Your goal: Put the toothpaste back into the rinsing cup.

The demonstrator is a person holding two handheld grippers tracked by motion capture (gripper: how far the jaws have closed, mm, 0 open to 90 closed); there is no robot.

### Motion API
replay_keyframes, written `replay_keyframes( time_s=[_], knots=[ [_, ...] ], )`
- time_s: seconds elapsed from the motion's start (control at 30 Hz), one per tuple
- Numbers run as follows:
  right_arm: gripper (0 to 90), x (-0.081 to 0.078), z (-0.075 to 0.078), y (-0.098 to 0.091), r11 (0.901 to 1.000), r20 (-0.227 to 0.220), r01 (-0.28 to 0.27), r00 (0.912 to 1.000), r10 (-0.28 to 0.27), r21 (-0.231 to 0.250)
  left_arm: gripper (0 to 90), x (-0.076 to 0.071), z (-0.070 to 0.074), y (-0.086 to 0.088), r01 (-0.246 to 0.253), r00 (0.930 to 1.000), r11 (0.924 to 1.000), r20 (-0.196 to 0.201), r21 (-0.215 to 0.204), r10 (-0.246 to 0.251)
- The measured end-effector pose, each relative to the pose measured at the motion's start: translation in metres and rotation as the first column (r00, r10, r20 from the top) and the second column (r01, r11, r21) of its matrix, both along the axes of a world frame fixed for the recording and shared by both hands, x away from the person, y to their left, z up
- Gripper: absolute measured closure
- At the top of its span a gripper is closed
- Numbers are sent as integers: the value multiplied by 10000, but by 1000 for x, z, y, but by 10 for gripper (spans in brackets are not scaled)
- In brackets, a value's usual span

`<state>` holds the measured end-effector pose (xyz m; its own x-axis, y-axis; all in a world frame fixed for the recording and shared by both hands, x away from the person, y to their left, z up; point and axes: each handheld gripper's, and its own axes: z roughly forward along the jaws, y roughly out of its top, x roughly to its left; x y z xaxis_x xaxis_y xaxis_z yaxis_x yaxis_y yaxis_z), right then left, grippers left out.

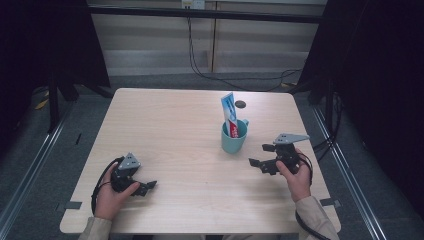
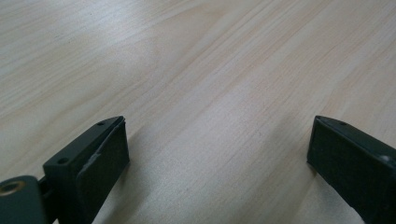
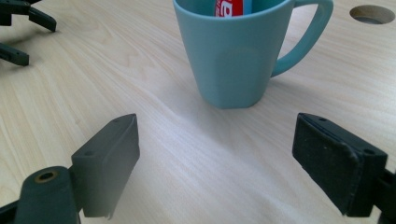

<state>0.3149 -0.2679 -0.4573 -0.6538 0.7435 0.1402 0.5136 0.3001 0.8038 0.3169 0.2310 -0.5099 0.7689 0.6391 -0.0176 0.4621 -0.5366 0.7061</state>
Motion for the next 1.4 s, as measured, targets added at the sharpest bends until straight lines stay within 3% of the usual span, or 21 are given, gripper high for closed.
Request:
replay_keyframes(
  time_s=[0.83, 1.4],
  knots=[
    [146, -22, -23, -9, 9992, -285, -65, 9996, 54, -391, 50, 0, 0, 0, -9, 10000, 10000, -4, 10, 9],
    [146, -35, -47, -12, 9925, -481, -115, 9988, 57, -1218, 50, 0, 0, 0, -6, 10000, 10000, -1, -3, 6]
  ],
)
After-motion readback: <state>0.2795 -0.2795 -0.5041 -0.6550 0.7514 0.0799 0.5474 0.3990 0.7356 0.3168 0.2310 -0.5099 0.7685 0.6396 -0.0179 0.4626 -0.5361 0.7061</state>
